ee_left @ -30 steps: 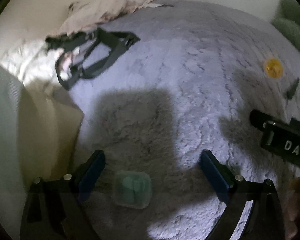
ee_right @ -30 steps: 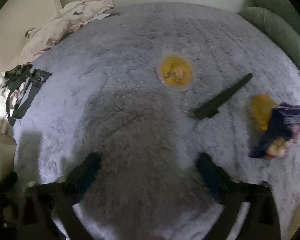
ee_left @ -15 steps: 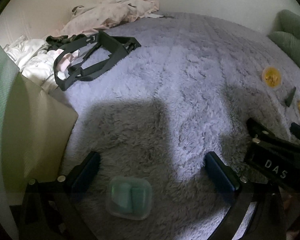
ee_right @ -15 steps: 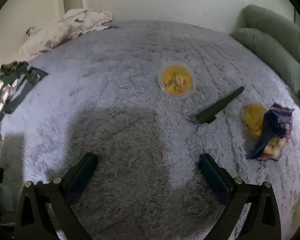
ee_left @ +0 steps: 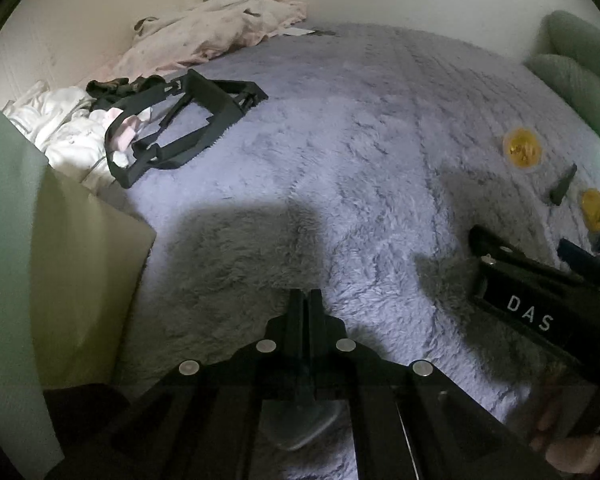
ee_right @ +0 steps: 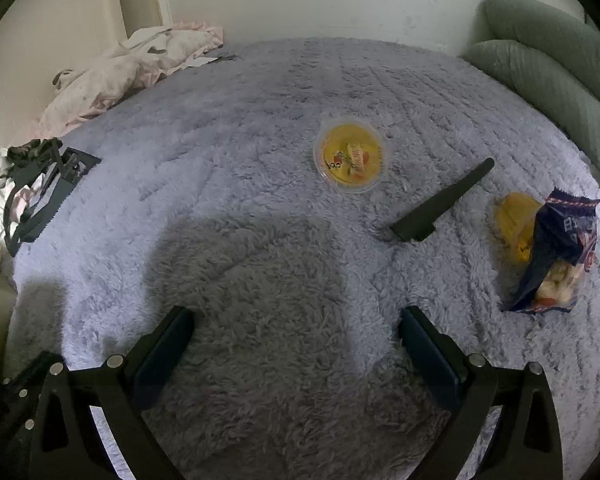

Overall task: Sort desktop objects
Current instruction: 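Reach down and grasp the small teal plastic box with the left tool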

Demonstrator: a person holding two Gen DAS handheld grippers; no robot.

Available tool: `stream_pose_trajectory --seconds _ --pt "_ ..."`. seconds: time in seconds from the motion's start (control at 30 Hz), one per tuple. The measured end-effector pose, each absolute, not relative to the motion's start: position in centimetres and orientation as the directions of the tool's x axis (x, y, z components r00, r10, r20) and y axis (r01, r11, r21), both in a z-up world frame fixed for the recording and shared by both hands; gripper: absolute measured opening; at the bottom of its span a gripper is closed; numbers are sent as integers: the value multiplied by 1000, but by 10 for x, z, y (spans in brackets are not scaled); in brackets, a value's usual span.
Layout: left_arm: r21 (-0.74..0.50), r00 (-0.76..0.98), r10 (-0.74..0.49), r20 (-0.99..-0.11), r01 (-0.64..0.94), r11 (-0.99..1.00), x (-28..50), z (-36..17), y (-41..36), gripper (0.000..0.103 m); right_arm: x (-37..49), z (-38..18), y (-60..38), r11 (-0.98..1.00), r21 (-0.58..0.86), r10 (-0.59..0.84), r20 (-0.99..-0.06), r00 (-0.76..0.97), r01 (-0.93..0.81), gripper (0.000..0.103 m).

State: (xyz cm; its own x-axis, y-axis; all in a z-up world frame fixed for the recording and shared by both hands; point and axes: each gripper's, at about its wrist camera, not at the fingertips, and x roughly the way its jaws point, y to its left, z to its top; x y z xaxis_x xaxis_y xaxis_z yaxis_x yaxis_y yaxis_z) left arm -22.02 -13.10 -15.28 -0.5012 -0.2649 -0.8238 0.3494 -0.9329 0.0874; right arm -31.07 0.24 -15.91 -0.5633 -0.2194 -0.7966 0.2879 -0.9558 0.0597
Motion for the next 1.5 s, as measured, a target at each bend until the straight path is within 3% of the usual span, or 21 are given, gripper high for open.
stream_pose_trajectory --seconds 0.13,0.17,0.2,0.23,0.27,0.3,0.37,0.53,0.8,0.93,0.97,1.03,1.07,1.43,1.5 --pt "153 -504 -309 -807 327 -932 -223 -154 -124 7 -310 -159 4 -956 54 -214 -797 -564 287 103" --pt "181 -498 -329 -803 323 -929 -224 -153 -122 15 -310 -158 3 -956 52 -213 -798 -564 287 103" --pt "217 -483 -356 -800 319 -922 -224 -152 -120 33 -310 -159 3 -956 53 -213 -798 -564 287 103" --pt "259 -468 -387 -795 316 -913 -224 -149 -116 44 -311 -159 3 -956 54 -214 -798 -564 287 103" --pt "296 -465 -415 -782 310 -904 -223 -144 -114 64 -311 -159 3 -956 54 -215 -798 -564 287 103" --pt "318 -477 -432 -766 303 -898 -220 -139 -112 74 -311 -159 3 -956 54 -215 -798 -563 287 103" --pt "334 -500 -442 -745 294 -896 -214 -128 -110 77 -311 -159 3 -956 52 -213 -798 -564 287 103" --pt "304 -456 -396 -797 264 -915 -209 -119 -114 78 -311 -159 2 -956 54 -214 -798 -564 287 103" --pt "322 -309 -362 -879 173 -931 -209 -148 -113 76 -311 -159 2 -957 53 -213 -798 -564 286 103" --pt "227 -305 -279 -910 196 -954 -205 -156 -126 76 -311 -159 1 -957 51 -211 -798 -564 286 103" --pt "195 -308 -250 -918 199 -960 -204 -157 -129 73 -311 -159 1 -957 52 -212 -798 -564 285 103" --pt "123 -320 -181 -930 192 -974 -201 -156 -132 57 -310 -159 1 -957 52 -211 -798 -564 285 103" --pt "91 -327 -147 -933 180 -979 -200 -154 -132 41 -310 -159 1 -957 51 -210 -798 -565 284 103" --pt "85 -341 -142 -929 176 -981 -194 -150 -129 42 -312 -157 3 -954 63 -220 -809 -545 293 103" --pt "88 -349 -149 -925 183 -979 -194 -149 -128 42 -314 -152 9 -954 82 -230 -814 -533 287 98"
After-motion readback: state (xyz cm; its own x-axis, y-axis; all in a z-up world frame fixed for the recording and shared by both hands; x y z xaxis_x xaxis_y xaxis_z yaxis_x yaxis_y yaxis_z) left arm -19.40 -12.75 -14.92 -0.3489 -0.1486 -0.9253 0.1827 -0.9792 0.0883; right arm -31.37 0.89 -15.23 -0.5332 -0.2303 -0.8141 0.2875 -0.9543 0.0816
